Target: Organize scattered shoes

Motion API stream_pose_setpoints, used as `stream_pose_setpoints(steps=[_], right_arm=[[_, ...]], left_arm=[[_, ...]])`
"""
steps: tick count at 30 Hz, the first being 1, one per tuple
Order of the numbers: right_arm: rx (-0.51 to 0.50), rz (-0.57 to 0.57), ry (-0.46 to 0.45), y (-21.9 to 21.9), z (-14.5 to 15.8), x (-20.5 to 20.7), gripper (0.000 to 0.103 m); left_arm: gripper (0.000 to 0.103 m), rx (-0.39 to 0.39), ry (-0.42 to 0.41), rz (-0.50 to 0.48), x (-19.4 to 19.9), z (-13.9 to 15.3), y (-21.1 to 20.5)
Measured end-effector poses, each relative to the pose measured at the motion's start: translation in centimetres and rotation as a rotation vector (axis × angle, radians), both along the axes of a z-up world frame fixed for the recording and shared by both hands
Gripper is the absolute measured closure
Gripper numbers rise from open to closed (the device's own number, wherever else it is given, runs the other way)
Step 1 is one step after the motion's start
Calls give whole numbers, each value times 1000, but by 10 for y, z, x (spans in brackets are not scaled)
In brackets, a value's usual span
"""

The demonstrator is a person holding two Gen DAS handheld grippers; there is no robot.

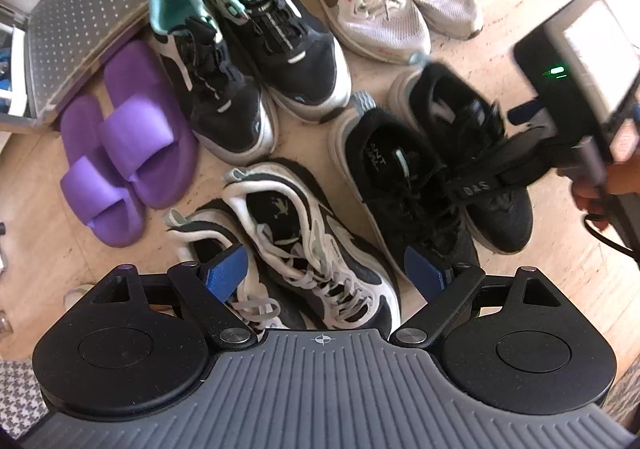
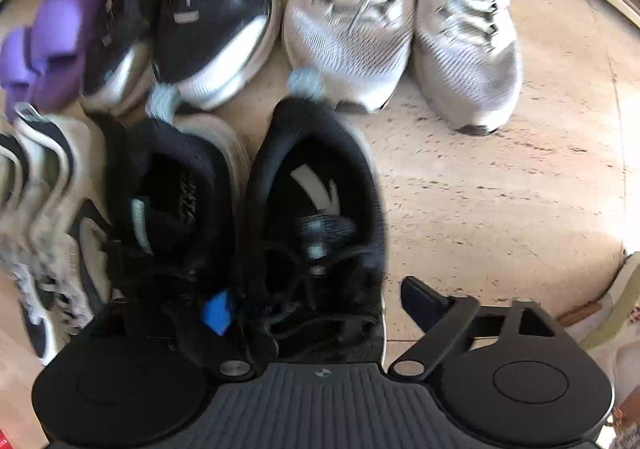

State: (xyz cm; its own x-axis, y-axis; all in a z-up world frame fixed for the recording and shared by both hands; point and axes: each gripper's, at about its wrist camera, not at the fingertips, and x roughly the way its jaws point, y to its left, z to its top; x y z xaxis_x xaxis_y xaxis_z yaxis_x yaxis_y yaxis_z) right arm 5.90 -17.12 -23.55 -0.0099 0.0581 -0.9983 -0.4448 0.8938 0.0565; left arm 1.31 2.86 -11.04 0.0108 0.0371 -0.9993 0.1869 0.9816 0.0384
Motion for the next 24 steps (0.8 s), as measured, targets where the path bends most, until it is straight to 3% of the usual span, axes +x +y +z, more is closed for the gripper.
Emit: stream_pose_setpoints(steps=[7,12,15,16,18,21,24], right_arm=[[53,-96,28,-13,84,4,15],[131,-297,35,-14,158,-35,9],[145,-339,-17,-6,178,-65,4],[154,-347,-36,-2,180,-73,4],[185,-414,-43,1,164,-87,4],[117,-514,63,4,125,-78,14],[81,-516,59,26,117,-67,13]], left_arm=[[13,-17,-63,79,-13,27,18],[13,-49,-84,187,-44,56,29],[13,-194,-29,356,-81,65,38],[19,-218,-15,391,-93,65,38],[12,-209,-2,417,-105,61,39],[13,-228,48,453,-124,44,49],[13,-175,53,511,-129,30,76]])
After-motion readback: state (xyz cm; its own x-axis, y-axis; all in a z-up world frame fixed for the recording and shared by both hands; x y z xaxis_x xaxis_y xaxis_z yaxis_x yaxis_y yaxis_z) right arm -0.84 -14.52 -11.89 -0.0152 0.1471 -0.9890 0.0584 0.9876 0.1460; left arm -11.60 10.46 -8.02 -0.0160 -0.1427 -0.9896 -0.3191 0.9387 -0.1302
